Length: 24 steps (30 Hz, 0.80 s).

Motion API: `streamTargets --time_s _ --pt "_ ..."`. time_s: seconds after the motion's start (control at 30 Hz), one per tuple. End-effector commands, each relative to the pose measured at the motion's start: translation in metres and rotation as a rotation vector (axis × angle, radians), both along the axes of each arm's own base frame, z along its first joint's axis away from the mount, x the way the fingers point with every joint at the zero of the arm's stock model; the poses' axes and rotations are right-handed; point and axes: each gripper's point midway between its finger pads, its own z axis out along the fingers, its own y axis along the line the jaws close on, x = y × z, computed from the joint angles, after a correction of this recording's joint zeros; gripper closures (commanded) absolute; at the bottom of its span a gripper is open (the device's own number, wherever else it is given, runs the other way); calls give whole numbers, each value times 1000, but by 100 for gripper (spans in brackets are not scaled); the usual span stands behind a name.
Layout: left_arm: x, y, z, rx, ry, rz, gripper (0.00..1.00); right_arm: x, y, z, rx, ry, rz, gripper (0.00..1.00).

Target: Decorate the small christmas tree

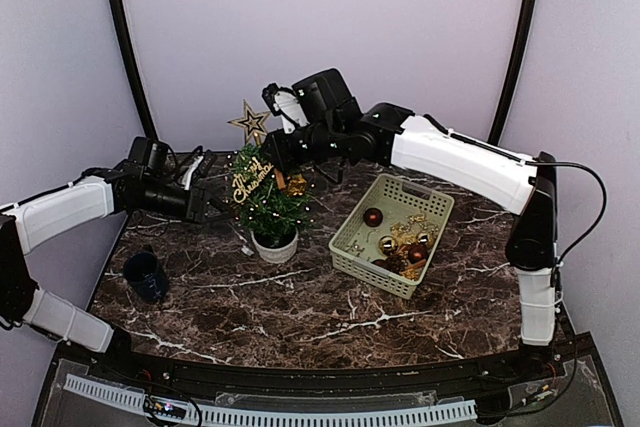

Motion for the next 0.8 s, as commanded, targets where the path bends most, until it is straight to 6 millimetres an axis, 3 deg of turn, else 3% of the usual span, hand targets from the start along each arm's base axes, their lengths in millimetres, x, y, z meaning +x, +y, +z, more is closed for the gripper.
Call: streamTargets --time_s 0.0,0.17,0.77 --pt "5 -6 25 -42 -61 -43 69 1 5 4 9 -7 11 74" --pt "7 -8 33 -58 -76 -51 69 1 5 4 9 -5 9 74" --pt "10 -14 7 -73 13 -75 70 -2 9 -8 2 24 25 75"
